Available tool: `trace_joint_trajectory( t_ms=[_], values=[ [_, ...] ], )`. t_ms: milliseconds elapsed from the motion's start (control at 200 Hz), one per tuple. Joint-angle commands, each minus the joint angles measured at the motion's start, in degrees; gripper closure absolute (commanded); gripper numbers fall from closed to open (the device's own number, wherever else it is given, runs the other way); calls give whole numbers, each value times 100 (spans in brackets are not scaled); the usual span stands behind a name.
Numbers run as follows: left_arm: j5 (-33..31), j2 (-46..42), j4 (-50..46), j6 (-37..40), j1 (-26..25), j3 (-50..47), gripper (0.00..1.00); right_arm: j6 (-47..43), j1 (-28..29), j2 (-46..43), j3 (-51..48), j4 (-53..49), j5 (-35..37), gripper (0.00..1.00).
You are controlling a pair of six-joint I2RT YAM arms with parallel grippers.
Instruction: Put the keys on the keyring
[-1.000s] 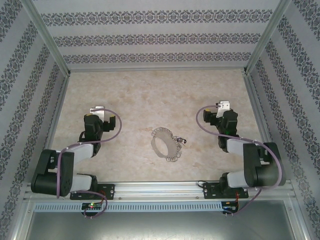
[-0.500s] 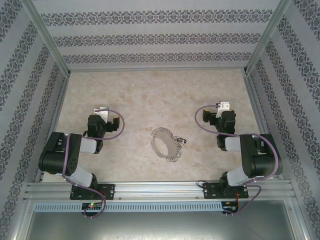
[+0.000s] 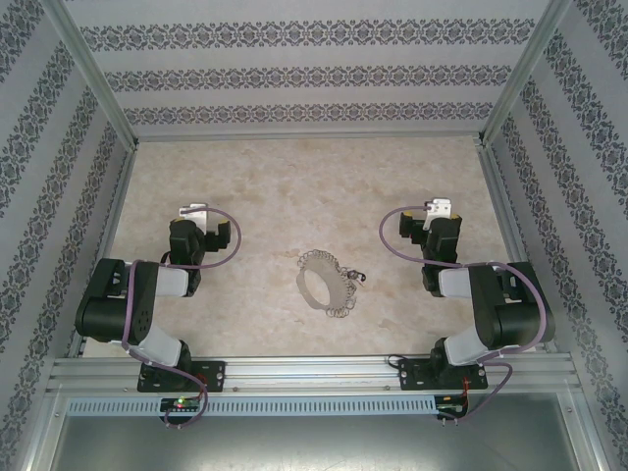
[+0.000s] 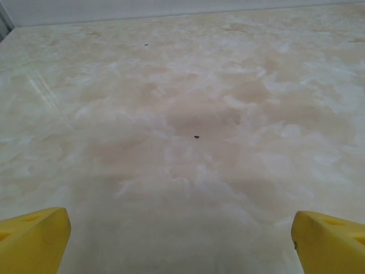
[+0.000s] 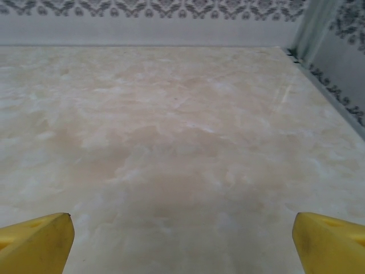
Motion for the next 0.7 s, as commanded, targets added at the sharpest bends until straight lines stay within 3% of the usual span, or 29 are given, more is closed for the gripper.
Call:
trace_joint_trajectory(
  t_ms=[0, 694],
  values=[
    [236, 30, 81, 50, 53, 68, 0, -116, -65, -16, 69, 95, -595, 2],
    [5, 37, 31, -56, 53, 101, 0, 1, -94, -18, 98, 50, -354, 2]
  ],
)
